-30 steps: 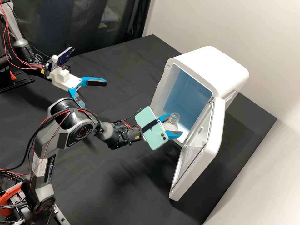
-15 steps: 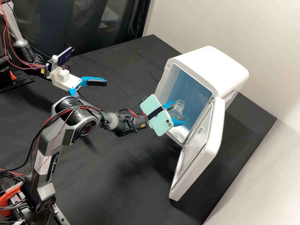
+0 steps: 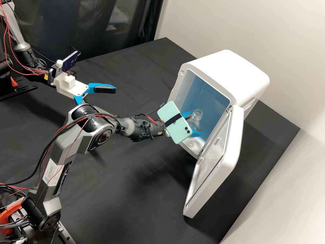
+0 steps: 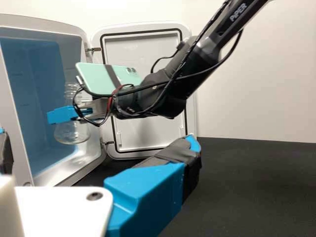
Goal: Place the flask in the incubator
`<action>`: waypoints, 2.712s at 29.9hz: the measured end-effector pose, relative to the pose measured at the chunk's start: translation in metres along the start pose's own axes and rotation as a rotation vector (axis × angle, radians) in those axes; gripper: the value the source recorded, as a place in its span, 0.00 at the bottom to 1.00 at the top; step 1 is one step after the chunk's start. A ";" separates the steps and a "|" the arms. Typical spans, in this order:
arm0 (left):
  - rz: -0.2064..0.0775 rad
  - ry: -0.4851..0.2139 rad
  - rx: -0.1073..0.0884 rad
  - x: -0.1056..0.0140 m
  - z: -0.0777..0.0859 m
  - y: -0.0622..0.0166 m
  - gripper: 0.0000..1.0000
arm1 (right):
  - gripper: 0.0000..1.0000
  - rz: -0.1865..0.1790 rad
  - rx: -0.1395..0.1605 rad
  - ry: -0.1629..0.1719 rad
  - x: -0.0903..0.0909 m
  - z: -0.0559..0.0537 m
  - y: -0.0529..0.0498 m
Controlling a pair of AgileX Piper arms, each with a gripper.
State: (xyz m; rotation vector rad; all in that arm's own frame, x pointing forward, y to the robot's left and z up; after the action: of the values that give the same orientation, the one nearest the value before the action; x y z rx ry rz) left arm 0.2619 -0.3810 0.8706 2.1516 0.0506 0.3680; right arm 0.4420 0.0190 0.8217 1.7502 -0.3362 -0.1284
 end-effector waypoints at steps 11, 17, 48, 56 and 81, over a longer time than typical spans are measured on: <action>0.000 0.000 0.000 0.000 0.000 0.0000 1.00 | 0.00 -0.012 -0.001 0.035 0.003 -0.022 -0.005; 0.000 0.000 0.000 0.000 0.000 0.0000 1.00 | 0.00 -0.003 0.038 0.022 0.005 -0.025 -0.002; 0.000 0.000 0.000 0.000 0.000 0.0000 1.00 | 0.00 -0.024 0.034 -0.039 0.037 -0.038 -0.002; 0.000 0.000 0.000 0.000 0.000 0.0000 1.00 | 0.00 -0.050 0.038 -0.040 0.032 -0.041 -0.014; 0.000 0.000 0.000 0.000 0.000 0.0000 1.00 | 0.00 -0.137 -0.052 -0.088 0.032 -0.030 -0.058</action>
State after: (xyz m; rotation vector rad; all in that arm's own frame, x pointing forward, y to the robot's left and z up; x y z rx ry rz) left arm 0.2619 -0.3810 0.8706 2.1516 0.0506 0.3680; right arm 0.4890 0.0480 0.7742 1.7183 -0.2741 -0.3114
